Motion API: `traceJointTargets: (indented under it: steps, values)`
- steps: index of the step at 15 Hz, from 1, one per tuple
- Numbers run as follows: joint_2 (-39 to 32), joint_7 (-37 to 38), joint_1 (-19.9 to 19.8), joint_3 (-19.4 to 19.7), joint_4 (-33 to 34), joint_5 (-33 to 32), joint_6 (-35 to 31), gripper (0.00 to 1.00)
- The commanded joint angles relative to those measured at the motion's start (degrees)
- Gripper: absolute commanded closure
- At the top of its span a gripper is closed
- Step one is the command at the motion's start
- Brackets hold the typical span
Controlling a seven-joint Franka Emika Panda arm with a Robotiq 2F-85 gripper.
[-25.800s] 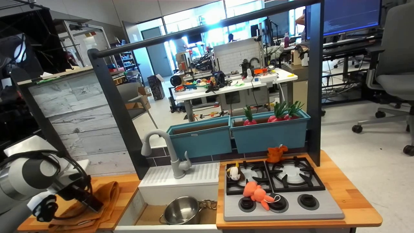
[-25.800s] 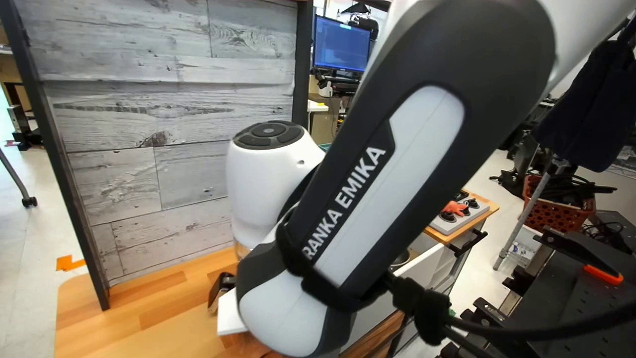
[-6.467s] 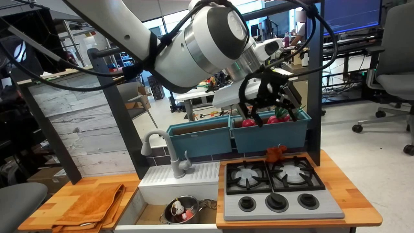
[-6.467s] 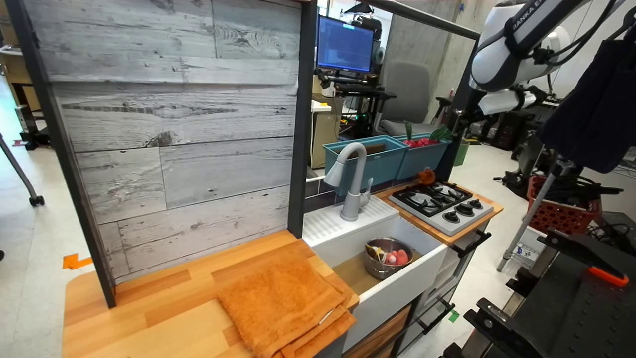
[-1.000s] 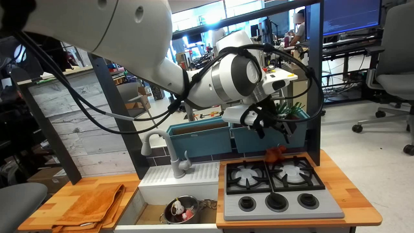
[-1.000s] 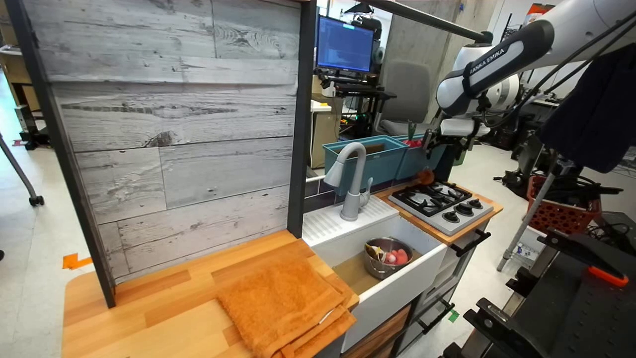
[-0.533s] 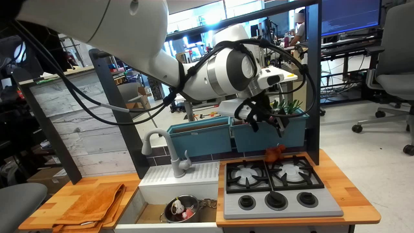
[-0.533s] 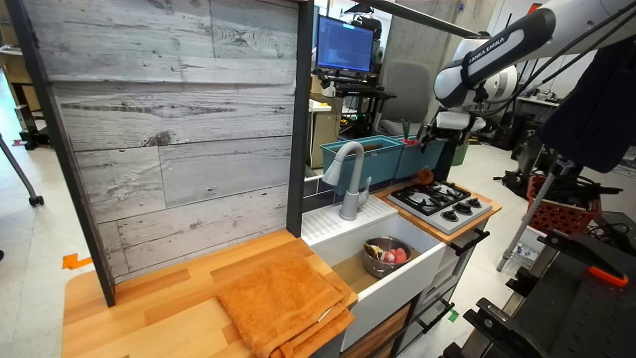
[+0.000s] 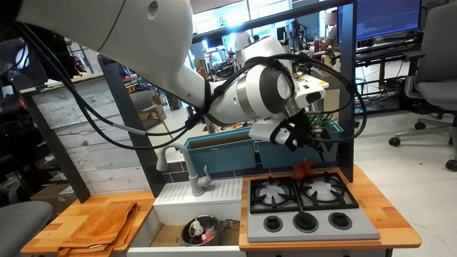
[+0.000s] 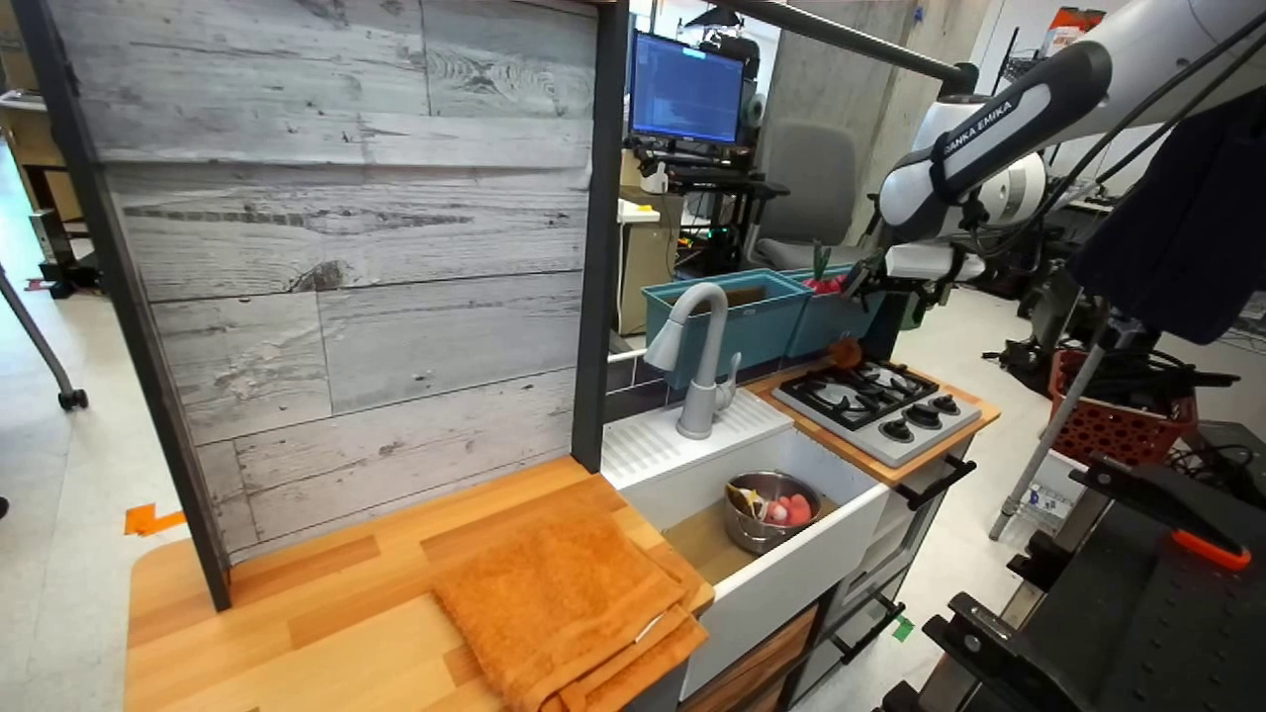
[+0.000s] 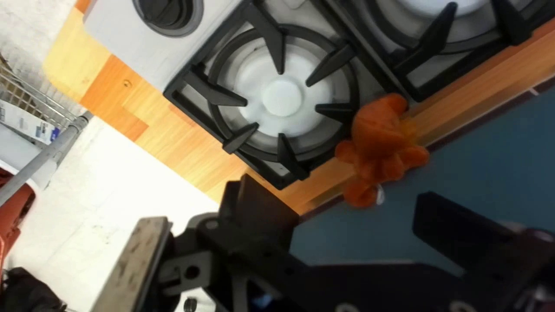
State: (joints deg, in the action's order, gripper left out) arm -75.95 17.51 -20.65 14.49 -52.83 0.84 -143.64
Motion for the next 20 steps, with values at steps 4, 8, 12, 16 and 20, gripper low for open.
traceJointTargets:
  steps: [4,8,12,16,20]
  values:
    - [0.75,-3.93,-0.64,1.06,-11.13,-0.9,-6.56,0.0]
    - [-1.74,-11.55,-2.26,-2.75,-12.86,-0.79,-19.69,0.0]
    - [-1.39,-20.05,-5.45,-10.29,-14.79,-1.1,-31.84,0.0]
    - [-2.83,-30.98,-12.49,-24.07,-13.17,-3.31,-39.63,0.0]
    - [-5.66,-31.86,-13.82,-27.32,-8.65,-4.08,-37.12,0.03]
